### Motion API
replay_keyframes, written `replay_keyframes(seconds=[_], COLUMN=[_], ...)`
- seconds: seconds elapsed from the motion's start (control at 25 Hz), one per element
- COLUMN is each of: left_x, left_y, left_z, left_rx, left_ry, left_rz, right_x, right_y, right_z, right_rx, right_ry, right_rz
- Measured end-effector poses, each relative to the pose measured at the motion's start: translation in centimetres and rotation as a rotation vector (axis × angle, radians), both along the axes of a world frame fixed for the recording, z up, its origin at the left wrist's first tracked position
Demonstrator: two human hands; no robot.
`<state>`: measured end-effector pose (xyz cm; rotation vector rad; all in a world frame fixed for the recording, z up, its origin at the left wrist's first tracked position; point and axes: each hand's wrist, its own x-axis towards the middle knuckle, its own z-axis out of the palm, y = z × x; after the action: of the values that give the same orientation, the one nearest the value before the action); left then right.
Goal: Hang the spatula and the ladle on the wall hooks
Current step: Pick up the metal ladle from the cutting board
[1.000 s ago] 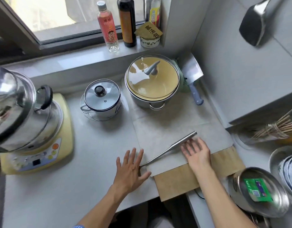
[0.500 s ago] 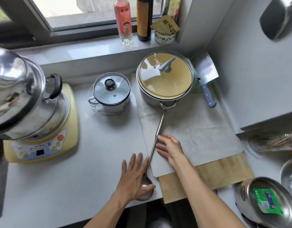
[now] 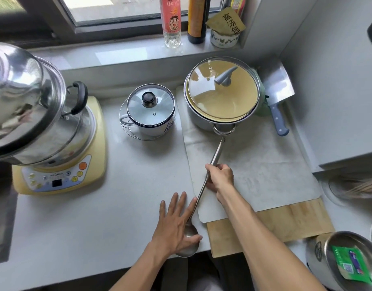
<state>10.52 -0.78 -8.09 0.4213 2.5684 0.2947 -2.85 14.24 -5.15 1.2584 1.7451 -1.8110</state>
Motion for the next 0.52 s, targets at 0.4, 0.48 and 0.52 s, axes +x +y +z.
replay_keyframes(seconds=[0.4,0.48,0.52], left_x=[-1.4,-3.9,-5.3], left_y=[3.7,4.4,4.8], left_z=[5.4,8.0,9.5], left_rx=[0.068,0.095,0.121], left_ry=[0.042,0.133,0.177], left_rz=[0.075,0.063,0.039], right_x=[2.3,0.8,0.0], right_y=[3.8,5.5,6.5], right_z=[8.3,12.7,15.2], right_rx=[-0.171,-0.228,-0.261], right_ry=[0.238,0.348,0.413], right_rz=[-0.2,-0.214,-0.198])
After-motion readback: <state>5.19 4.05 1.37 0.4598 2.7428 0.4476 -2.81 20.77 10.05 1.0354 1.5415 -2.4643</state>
